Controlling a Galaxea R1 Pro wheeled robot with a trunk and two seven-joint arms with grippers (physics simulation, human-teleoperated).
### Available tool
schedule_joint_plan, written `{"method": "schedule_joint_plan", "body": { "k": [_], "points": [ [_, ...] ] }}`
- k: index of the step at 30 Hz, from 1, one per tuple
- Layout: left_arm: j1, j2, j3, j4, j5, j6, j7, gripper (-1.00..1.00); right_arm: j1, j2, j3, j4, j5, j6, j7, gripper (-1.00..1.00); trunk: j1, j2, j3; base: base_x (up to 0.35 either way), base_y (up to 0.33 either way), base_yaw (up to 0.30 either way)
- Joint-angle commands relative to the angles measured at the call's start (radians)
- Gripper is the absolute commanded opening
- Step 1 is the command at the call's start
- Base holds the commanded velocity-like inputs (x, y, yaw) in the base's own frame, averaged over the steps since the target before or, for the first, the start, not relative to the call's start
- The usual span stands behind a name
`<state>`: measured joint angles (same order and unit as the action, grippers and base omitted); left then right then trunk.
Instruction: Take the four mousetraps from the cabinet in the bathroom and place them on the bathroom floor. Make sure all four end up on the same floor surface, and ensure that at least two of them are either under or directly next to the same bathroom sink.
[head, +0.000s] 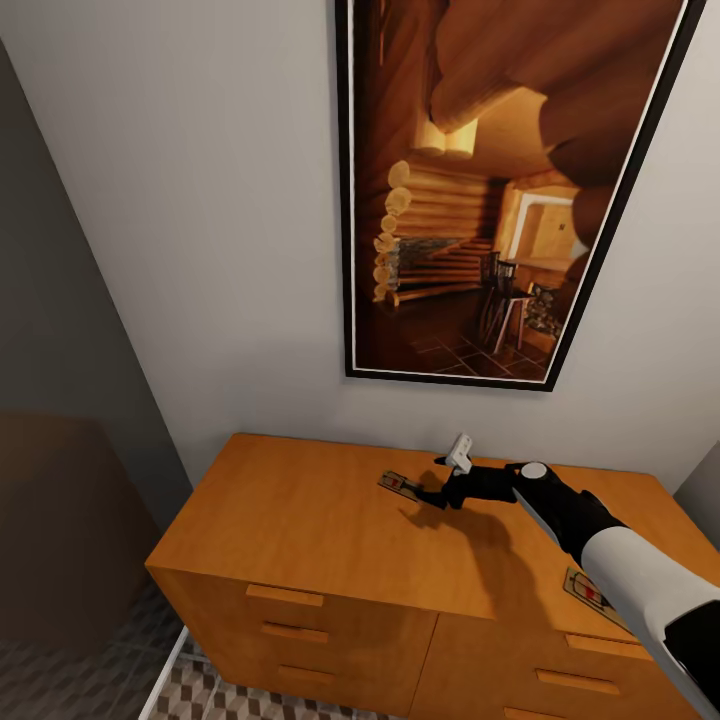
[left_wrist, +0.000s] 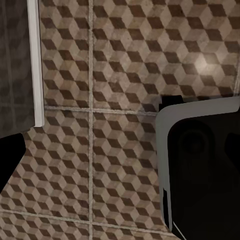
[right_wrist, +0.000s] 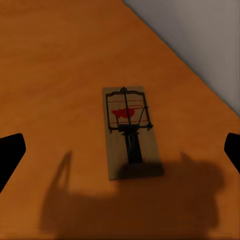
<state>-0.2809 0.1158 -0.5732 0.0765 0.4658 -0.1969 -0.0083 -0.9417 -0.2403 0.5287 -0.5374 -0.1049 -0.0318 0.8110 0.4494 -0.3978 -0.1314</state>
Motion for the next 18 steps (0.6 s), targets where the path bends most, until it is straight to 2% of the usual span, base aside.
{"method": "schedule_joint_plan", "body": {
  "k": [1,18],
  "points": [
    [-0.001,-0.001,-0.008,0.003,0.007,-0.006,-0.001,1.0,-0.002,-0.002,0.008,0.003,-0.01,-0.003,0.0,1.0,0.001,-0.002,-0.002,0.0,0.0,0.0],
    [-0.001,-0.001,-0.008,0.003,0.007,-0.006,-0.001,1.0,-0.002,0.0,0.01,0.007,-0.012,-0.002,-0.001,1.0,0.001,-0.002,-0.01,0.0,0.0,0.0]
  ]
}}
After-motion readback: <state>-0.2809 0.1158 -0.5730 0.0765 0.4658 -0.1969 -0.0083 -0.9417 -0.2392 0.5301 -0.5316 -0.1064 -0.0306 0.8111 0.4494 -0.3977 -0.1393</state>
